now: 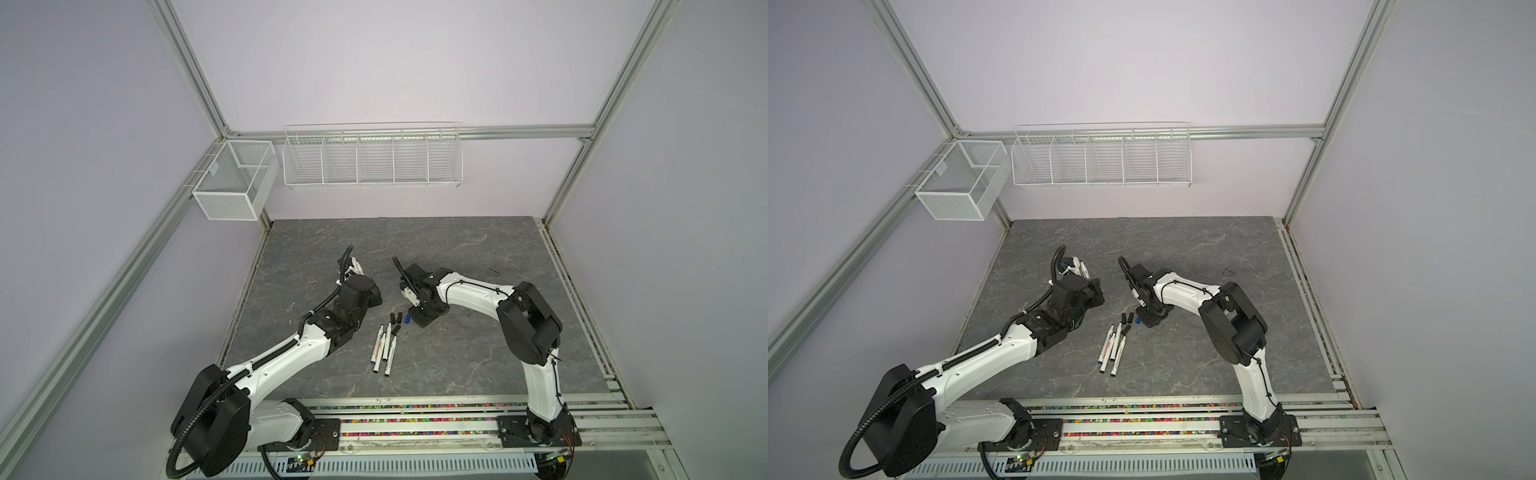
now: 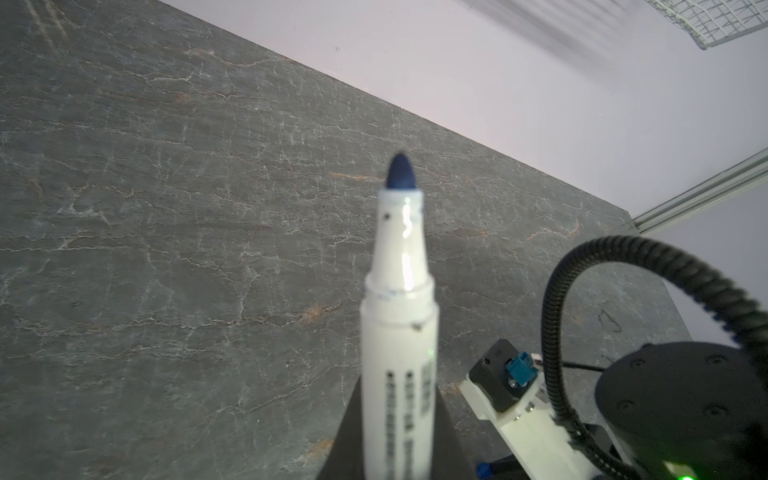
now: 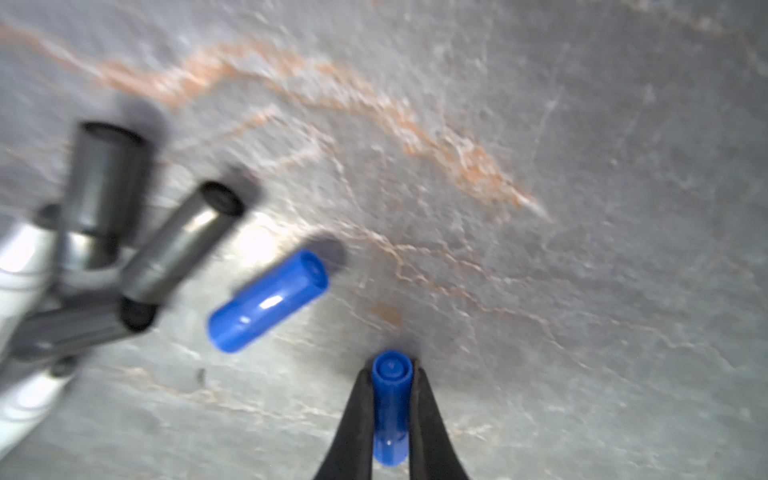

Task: Insert the pens into the pen caps
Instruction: 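Close the right gripper on the nearer blue cap, then lift the blue cap with the right gripper toward the marker tip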

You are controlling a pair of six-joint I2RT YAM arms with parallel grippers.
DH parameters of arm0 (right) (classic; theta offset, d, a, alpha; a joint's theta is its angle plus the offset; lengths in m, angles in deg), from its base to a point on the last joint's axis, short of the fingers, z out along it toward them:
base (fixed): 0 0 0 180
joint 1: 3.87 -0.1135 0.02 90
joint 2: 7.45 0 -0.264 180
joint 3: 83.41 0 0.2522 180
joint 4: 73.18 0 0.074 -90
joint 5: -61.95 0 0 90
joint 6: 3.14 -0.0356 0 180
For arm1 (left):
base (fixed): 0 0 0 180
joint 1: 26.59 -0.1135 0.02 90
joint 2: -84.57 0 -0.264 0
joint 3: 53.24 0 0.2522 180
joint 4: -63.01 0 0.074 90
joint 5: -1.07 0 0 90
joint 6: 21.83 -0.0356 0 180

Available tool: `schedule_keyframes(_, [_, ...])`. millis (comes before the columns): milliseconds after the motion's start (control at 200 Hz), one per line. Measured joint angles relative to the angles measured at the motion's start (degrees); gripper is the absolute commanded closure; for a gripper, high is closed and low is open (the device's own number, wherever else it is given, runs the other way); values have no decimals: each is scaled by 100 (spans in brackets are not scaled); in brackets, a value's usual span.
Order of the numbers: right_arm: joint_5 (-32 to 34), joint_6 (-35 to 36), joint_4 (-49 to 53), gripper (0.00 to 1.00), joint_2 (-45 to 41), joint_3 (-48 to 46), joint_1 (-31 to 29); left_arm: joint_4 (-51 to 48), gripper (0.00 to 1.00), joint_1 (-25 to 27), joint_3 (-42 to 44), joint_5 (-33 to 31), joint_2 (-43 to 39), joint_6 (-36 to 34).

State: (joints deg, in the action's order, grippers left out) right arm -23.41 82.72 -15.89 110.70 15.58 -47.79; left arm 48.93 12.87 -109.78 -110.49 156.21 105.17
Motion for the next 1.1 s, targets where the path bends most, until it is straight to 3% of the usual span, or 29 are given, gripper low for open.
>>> schedule_keyframes(200, [-518, -140, -459, 93, -310, -249, 151, 2, 100, 9, -2, 208, 39, -107])
schedule_keyframes(555, [-1797, -861, -1950, 93, -2688, -896, 1110, 133, 100, 728, -422, 647, 595, -863])
schedule_keyframes(900, [-2868, -1292, -2859, 93, -3314, -1412, 1281, 750, 100, 798, -457, 1320, 826, -1163])
schedule_keyframes(1100, [-3069, -1547, -3353, 93, -3528, -1637, 1287, 1429, 100, 820, -350, 1867, 787, -1370])
